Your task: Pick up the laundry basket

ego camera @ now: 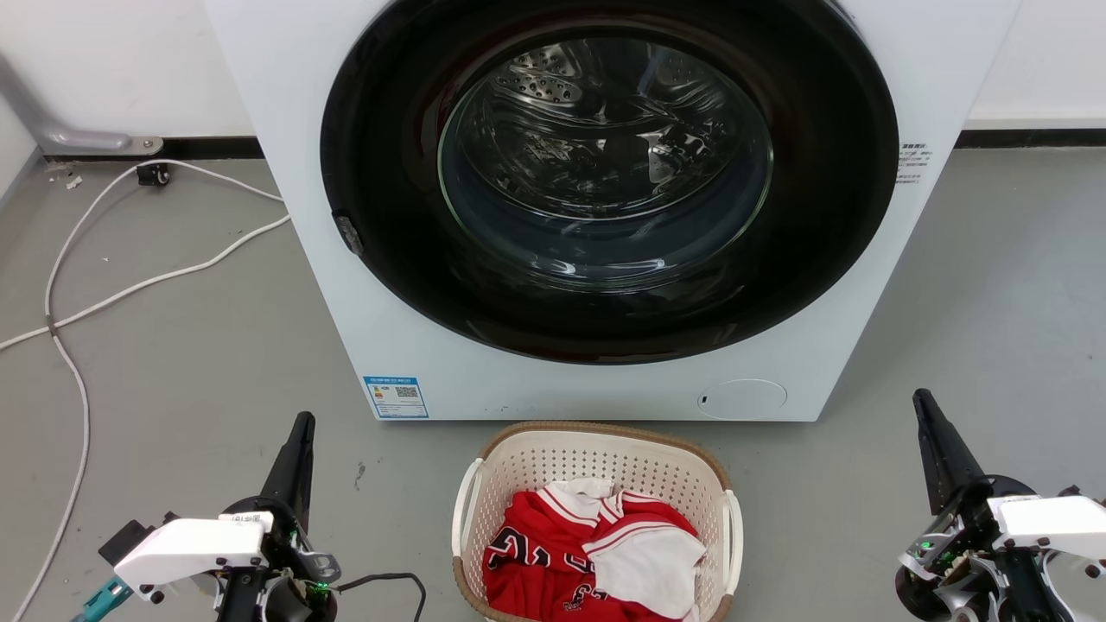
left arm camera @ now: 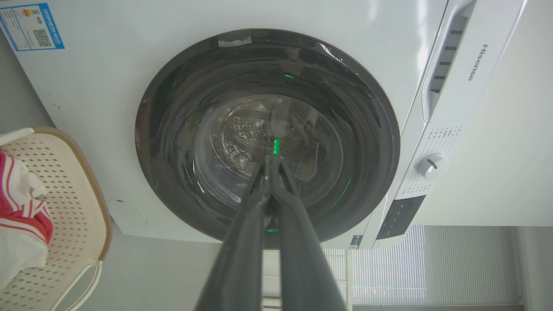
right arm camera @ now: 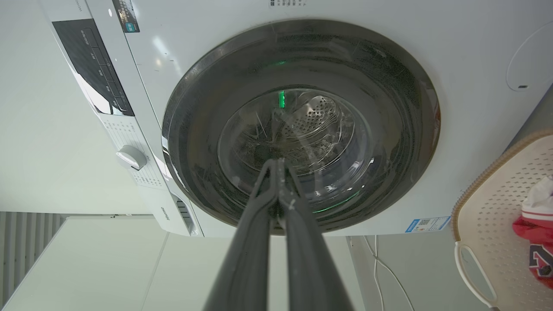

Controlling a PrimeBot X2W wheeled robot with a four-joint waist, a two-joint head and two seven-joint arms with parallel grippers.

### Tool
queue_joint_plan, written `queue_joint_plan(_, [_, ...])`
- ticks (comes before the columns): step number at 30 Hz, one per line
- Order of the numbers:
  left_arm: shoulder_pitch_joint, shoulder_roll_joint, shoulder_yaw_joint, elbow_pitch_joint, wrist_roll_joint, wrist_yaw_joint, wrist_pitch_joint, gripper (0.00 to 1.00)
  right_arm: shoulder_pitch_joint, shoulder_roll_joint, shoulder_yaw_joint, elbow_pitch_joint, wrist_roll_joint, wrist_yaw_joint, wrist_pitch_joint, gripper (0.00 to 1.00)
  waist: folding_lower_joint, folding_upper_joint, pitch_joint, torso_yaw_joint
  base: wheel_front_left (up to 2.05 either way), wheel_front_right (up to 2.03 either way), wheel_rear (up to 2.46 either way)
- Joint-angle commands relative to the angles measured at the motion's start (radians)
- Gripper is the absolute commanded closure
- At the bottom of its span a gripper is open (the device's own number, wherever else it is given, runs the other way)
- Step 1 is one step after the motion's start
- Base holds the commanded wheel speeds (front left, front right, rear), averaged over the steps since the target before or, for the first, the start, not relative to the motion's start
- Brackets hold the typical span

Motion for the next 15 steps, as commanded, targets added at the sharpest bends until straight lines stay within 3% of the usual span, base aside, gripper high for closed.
queue_joint_plan(1, [-0.011, -0.001, 0.004, 0.001, 0.004, -0.003, 0.002, 1.0, -0.011, 0.003, -0.001, 0.001, -0.006, 0.0, 0.002, 1.0, 0.0, 0.0, 0.0, 0.0, 0.0, 0.0, 0.0])
queue_joint_plan(10, [-0.011, -0.001, 0.005, 0.001, 0.002, -0.003, 0.003, 1.0, -0.011, 0.003, -0.002, 0.001, -0.007, 0.0, 0.002, 1.0, 0.0, 0.0, 0.0, 0.0, 0.0, 0.0, 0.0])
queue_joint_plan(11, [0.0, 0.0, 0.001, 0.0, 0.003, 0.0, 0.0, 0.0, 0.0, 0.0, -0.001, 0.0, 0.0, 0.0, 0.001, 0.0, 0.0, 0.0, 0.0, 0.0, 0.0, 0.0, 0.0])
queue_joint_plan(15, [0.021, -0.005, -0.005, 0.021, 0.005, 0.0, -0.005, 0.0, 0.022, 0.003, 0.004, 0.024, -0.003, 0.0, -0.003, 0.0, 0.0, 0.0, 0.0, 0.0, 0.0, 0.0, 0.0])
